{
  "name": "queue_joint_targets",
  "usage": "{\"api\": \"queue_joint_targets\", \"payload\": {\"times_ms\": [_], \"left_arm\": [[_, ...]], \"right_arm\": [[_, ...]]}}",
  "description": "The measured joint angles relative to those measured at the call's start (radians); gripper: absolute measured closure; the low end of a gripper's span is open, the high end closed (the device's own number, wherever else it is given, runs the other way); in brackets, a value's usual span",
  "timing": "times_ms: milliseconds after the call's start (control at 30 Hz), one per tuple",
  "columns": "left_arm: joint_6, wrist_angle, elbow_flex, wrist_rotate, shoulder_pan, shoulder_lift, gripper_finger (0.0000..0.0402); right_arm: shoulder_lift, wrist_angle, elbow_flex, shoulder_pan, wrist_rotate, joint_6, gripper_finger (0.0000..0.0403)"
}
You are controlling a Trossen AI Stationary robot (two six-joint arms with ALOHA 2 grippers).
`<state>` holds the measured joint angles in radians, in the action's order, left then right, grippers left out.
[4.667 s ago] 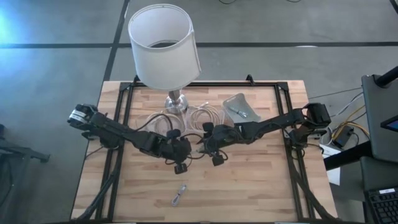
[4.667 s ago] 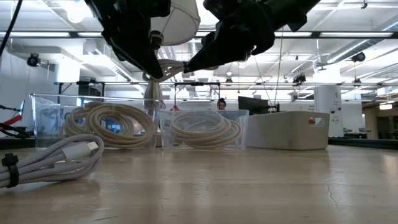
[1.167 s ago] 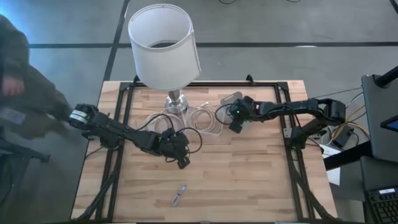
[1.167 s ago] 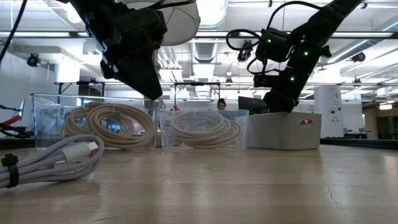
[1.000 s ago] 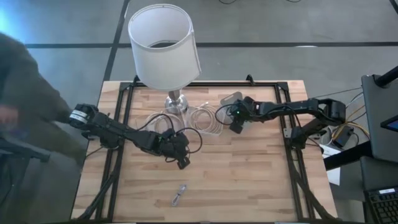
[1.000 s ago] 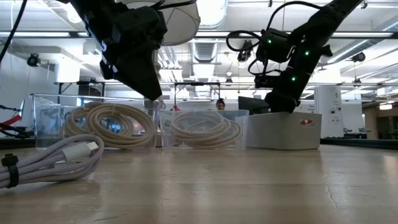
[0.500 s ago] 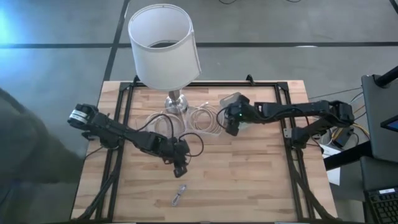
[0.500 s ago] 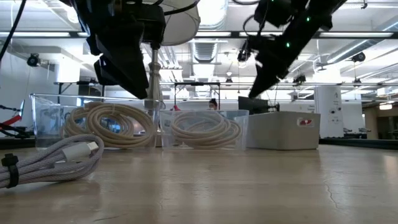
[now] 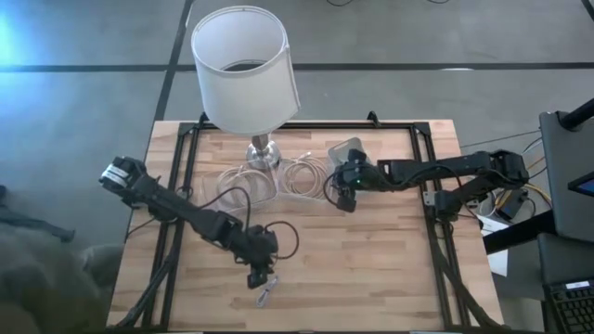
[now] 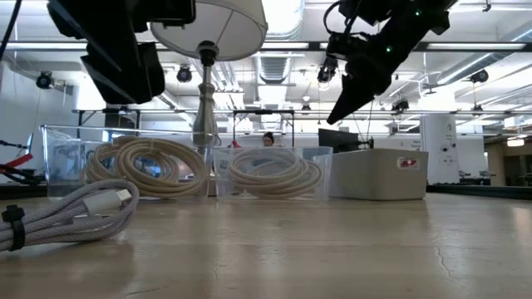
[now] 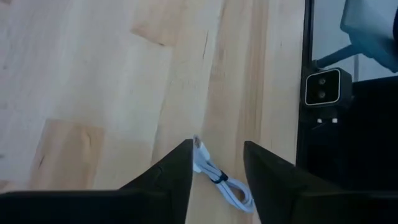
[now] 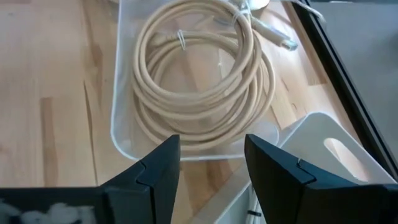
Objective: Pick & Place USB Port
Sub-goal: Put the violet USB cable into the gray bin
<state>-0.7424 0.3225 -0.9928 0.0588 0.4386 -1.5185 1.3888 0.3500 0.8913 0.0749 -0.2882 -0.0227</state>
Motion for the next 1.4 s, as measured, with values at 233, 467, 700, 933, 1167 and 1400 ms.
{"api": "queue_joint_targets", "payload": {"times_ms": [233, 467, 700, 933, 1167, 1400], "left_arm": [[-0.021, -0.047, 0.035, -0.017, 0.028, 0.000, 0.0186], [-0.120, -0.159, 0.140, -0.048, 0.029, 0.000, 0.0157], [-0.133, -0.331, 0.237, -0.093, 0.052, 0.000, 0.0160], [-0.134, -0.371, 0.245, -0.153, 0.071, -0.093, 0.0161], [-0.077, -0.378, 0.172, -0.131, 0.084, -0.207, 0.0162], [-0.097, -0.374, 0.154, -0.085, 0.086, -0.214, 0.0181]], "right_arm": [[0.001, 0.000, -0.005, -0.001, 0.000, 0.000, 0.0227], [0.001, 0.001, -0.012, -0.001, 0.000, 0.005, 0.0234], [0.001, 0.006, -0.028, -0.001, 0.000, 0.044, 0.0239], [0.001, 0.005, -0.034, -0.001, -0.001, 0.076, 0.0249], [0.001, 0.004, -0.034, -0.001, -0.001, 0.073, 0.0259], [0.001, 0.007, -0.035, -0.001, 0.001, 0.056, 0.0268]]}}
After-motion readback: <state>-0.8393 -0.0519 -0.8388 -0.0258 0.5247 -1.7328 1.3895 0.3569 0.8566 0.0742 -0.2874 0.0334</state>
